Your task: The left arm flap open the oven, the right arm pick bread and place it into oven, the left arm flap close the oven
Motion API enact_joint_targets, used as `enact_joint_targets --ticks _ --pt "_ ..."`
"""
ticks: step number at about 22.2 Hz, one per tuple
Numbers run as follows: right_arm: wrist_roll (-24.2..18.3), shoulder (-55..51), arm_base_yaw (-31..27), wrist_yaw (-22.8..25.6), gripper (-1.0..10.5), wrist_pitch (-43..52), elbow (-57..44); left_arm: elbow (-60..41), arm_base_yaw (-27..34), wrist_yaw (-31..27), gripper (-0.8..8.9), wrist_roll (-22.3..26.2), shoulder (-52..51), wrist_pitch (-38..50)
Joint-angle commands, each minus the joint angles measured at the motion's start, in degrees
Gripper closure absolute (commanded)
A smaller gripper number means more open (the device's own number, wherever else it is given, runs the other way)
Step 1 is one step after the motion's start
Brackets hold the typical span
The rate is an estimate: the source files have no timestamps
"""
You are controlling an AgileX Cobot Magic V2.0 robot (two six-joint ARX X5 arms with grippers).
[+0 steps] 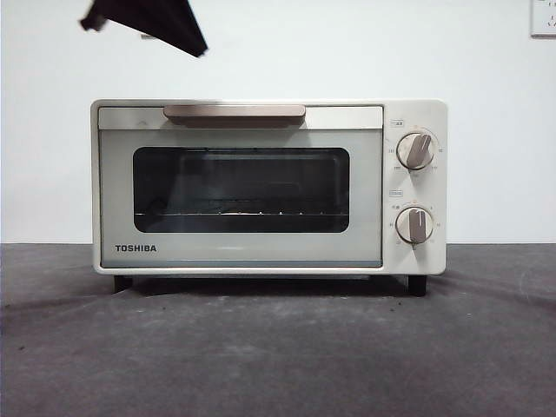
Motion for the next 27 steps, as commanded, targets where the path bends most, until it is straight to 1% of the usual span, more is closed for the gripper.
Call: enact_joint_targets --ticks 1,6,10,11,20,25,27 --pt "1.6 -0.7 0.2 -0.1 8.4 0.5 0.9 1.5 -1.0 -1.2 7.95 3.7 2.3 2.1" --pt "1.8 -0.7 0.2 -0.1 8.4 0.5 0.9 1.5 -2.0 -2.3 7.95 4.3 4.7 4.3" --pt "1.8 -0.7 0.2 -0.1 8.4 0.5 0.9 1.5 -2.4 -6.1 7.95 4.3 6.1 6.4" --pt "1.8 -0.7 0.2 -0.1 8.4 0.5 0.9 1.5 -2.5 -6.2 7.95 4.3 6.3 6.6" --pt "1.8 -0.7 0.2 0.0 8.4 0.5 0.9 1.4 -2.5 -6.3 7.95 4.4 7.6 5.6" --pt "1.8 -0.7 0.2 0.1 8.4 0.5 0.9 1.4 -2.5 -9.4 7.95 5.4 7.8 3.5" --pt "1.8 -0.7 0.2 0.1 8.4 0.5 0.9 1.4 -2.6 -9.5 7.95 5.6 7.8 2.5"
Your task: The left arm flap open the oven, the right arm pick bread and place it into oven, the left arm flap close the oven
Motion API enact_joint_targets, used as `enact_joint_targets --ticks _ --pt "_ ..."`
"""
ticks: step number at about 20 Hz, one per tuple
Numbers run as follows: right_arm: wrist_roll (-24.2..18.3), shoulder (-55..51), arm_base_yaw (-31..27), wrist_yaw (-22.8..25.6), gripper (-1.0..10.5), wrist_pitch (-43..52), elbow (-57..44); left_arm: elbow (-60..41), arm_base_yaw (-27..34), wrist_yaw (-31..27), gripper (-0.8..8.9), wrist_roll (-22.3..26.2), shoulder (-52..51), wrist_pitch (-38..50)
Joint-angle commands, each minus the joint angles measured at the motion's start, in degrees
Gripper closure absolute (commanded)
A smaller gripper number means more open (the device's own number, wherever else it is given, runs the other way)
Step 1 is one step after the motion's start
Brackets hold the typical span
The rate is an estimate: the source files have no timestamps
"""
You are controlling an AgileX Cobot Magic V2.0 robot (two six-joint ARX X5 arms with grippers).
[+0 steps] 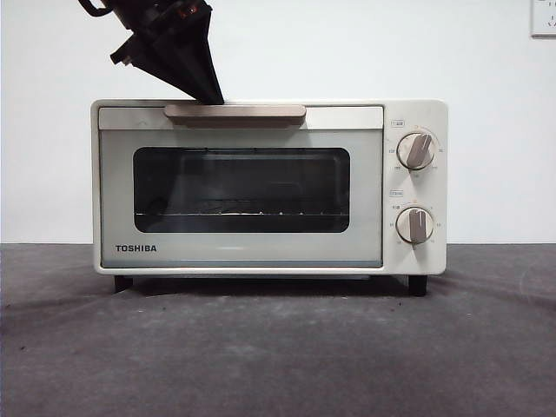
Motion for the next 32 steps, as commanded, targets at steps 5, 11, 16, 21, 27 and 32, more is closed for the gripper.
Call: enact_joint_targets --ticks 5,11,16,21,27,32 --pt "0.4 0.1 0.2 0.0 8.4 0.6 0.9 0.9 -1.1 -0.8 7.95 1.7 1.2 -4.5" --pt "0.4 0.1 0.2 0.0 8.4 0.5 0.9 0.9 -2.9 -1.6 7.95 1.7 1.2 -7.8" --pt "0.4 0.1 0.2 0.0 8.4 0.5 0.9 0.7 -4.6 -4.9 7.96 1.3 1.2 -10.9" --pt "0.4 0.1 0.2 0.0 8.4 0.0 0.9 -0.7 -6.0 -7.2 7.96 -0.6 1.2 -11.8" --pt "0.3 0.1 0.2 0.0 8.4 -1.4 0.9 -1.7 -8.0 -7.4 7.96 -1.8 1.0 -12.0" --pt "0.1 0.1 0.2 0.0 8.4 -1.4 0.9 -4.6 -9.4 -7.5 7.96 -3.5 -0.8 -10.2"
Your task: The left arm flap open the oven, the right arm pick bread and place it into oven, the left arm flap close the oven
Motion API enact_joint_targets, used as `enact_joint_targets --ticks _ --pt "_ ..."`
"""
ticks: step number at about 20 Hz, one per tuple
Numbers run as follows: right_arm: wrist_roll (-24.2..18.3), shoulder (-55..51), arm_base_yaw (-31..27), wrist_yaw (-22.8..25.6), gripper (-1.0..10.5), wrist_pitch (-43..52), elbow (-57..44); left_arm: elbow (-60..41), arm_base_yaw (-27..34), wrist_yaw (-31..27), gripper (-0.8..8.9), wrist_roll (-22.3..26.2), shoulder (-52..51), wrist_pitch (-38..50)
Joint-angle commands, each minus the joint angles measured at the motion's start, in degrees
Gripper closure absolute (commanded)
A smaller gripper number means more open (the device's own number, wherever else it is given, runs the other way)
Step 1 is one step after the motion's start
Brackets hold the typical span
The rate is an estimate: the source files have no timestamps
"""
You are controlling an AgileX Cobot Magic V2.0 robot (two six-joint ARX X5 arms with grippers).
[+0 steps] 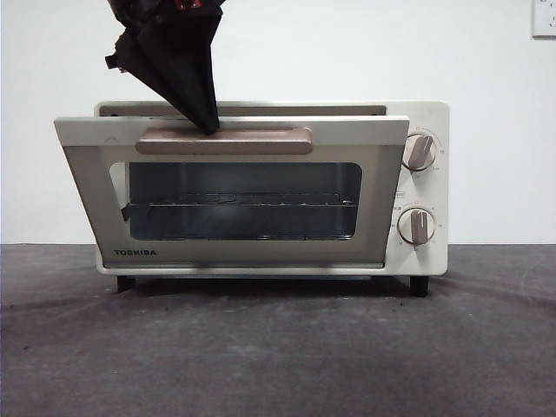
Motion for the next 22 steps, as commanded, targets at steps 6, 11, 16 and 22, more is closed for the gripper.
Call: enact_joint_targets --ticks 6,11,16,22 --pt "-0.8 0.1 0.2 0.4 8.4 1.0 0.9 -16.1 -0.4 -2.3 7.97 -6.4 -8.7 15.0" --pt "-1.0 0.1 0.2 0.4 8.4 1.2 0.9 -27.3 -2.5 -5.0 7.97 -9.9 -14.8 26.4" --pt "-1.0 0.1 0.2 0.5 8.4 2.8 0.9 -33.8 -5.0 -8.9 7.96 -14.7 -17.4 31.5" --pt "-1.4 0.1 0.2 2.0 8.4 2.8 0.9 -40.0 -7.9 -11.5 7.97 -19.2 -17.7 38.5"
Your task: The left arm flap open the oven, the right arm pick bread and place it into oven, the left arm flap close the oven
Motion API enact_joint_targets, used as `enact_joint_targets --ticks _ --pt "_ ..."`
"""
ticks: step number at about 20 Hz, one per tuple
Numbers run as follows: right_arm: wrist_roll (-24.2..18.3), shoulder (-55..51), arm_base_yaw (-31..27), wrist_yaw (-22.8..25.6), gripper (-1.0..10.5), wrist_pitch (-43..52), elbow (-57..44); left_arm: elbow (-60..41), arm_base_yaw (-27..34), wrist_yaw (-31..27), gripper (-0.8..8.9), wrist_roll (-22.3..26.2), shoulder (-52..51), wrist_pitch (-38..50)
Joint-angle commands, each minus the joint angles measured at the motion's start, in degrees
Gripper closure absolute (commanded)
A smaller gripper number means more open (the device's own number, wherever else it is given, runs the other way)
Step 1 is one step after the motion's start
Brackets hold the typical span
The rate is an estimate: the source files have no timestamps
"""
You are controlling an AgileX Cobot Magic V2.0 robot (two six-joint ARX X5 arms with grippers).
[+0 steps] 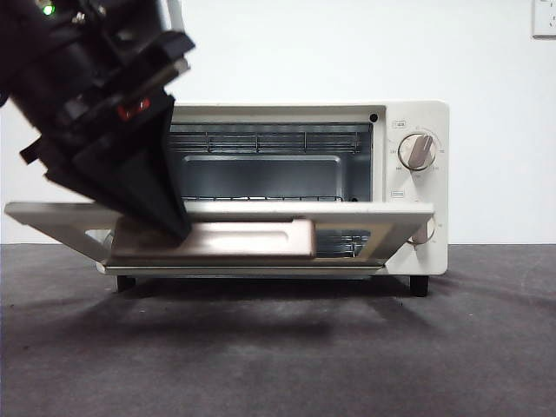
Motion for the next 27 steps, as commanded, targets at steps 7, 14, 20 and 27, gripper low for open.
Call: enact_joint_targets --ticks 7,14,20,27 --pt "-1.7 0.1 0.2 0.2 8.4 0.8 0.9 -2.8 -3.1 -7.0 7.97 -4.9 1.0 6.0" --pt "-1.8 0.1 0.2 0.2 8.4 0.8 0.9 -6.3 -5.7 -9.3 7.97 -7.1 1.0 9.1" --pt "-1.8 0.1 0.2 0.2 8.4 0.8 0.9 -8.1 -5.8 -9.3 7.97 -7.5 1.0 9.1" --pt "-1.3 0.2 0.2 0.1 8.4 1.5 0.9 -8.0 -7.5 -8.9 7.97 -8.3 -1.9 8.4"
